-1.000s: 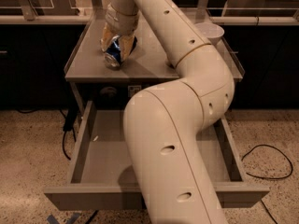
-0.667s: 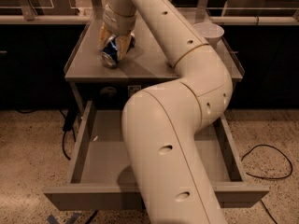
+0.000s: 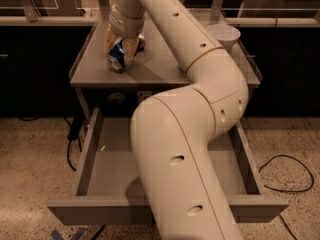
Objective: Pick pepsi can from top drawer and place on counter
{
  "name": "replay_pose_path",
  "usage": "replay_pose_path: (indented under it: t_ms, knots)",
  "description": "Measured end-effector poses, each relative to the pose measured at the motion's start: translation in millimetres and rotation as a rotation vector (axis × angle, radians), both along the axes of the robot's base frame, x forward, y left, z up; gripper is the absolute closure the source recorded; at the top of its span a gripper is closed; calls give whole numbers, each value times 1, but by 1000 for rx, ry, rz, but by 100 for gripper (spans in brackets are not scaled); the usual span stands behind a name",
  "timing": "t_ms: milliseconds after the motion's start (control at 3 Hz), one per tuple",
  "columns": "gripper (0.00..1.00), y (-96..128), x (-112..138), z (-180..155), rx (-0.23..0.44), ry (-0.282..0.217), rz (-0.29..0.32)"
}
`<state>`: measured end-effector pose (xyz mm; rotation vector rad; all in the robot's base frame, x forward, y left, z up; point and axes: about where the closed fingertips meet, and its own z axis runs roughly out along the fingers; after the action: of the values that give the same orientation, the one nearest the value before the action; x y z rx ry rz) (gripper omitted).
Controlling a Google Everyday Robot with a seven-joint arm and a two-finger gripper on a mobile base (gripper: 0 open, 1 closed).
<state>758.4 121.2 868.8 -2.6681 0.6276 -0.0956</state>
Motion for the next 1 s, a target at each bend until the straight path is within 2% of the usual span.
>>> replay_pose_path:
  t_ms: [667, 1000]
  knots:
    - [11, 0, 0, 0, 0, 0, 0]
    - [0, 0, 0, 0, 0, 0, 0]
